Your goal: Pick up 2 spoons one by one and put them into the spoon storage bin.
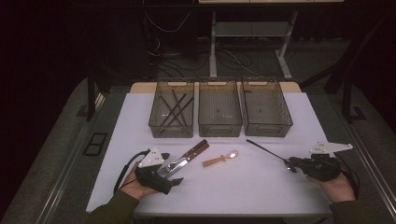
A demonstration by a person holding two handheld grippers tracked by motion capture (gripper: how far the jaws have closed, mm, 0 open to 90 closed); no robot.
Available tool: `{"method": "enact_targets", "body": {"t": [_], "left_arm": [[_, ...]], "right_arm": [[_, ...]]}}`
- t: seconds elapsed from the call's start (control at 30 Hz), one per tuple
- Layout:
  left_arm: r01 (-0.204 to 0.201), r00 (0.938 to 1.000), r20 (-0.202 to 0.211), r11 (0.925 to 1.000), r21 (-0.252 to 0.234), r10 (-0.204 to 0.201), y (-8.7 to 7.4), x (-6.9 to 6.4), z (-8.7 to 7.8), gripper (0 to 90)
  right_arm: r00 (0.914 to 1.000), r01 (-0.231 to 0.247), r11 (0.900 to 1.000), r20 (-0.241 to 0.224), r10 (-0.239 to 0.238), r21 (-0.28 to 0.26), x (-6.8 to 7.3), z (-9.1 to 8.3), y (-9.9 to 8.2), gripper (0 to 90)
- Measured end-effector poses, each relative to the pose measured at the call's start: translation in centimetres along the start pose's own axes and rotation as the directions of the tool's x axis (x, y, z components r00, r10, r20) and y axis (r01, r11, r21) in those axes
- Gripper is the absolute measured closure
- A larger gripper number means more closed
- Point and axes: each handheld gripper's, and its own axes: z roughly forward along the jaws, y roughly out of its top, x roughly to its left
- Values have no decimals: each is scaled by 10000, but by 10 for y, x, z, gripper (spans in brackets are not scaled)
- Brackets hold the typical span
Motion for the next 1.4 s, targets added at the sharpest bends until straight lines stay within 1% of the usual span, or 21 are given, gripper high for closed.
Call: {"method": "enact_targets", "body": {"t": [0.27, 0.4, 0.5, 0.77, 0.8, 0.87, 0.93, 1.1, 1.3, 1.4], "left_arm": [[25, 10000, 46, 10000, 5, -25, 0, 0, 1, 0], [69, 9999, 118, 10000, 1, -69, -1, -1, 2, 0], [60, 9999, 161, 10000, 31, -60, -1, -1, 3, 0], [111, 9998, 142, 9999, 27, -111, -1, -1, 3, 0], [115, 9998, 139, 9999, 29, -115, -1, -1, 3, 0], [118, 9998, 145, 9999, 28, -119, -1, -1, 3, 0], [122, 9998, 156, 9999, 38, -123, -1, 0, 3, 0], [116, 9999, 123, 9999, 96, -117, -1, -1, 3, 0], [143, 9998, 124, 9999, 71, -144, -1, -1, 3, 0], [253, 9996, 87, 9997, -25, -253, -1, -2, 4, 0]], "right_arm": [[9997, -171, 9994, 180, 176, -297, 0, -3, 8, 877], [9995, -255, 9986, 178, 263, -473, 1, -3, 13, 877], [9992, -333, 9979, 209, 345, -555, 1, -3, 19, 877], [9969, -692, 9926, 292, 725, -999, 3, -2, 36, 877], [9965, -747, 9925, 306, 780, -972, 3, -2, 38, 877], [9963, -718, 9924, 407, 762, -1000, 4, 0, 41, 877], [9954, -810, 9915, 433, 858, -1016, 4, 1, 44, 877], [9932, -1006, 9870, 461, 1071, -1253, 5, 3, 52, 877], [9927, -977, 9850, 562, 1066, -1419, 10, 12, 69, 877], [9931, -947, 9855, 549, 1033, -1410, 13, 17, 77, 877]]}}
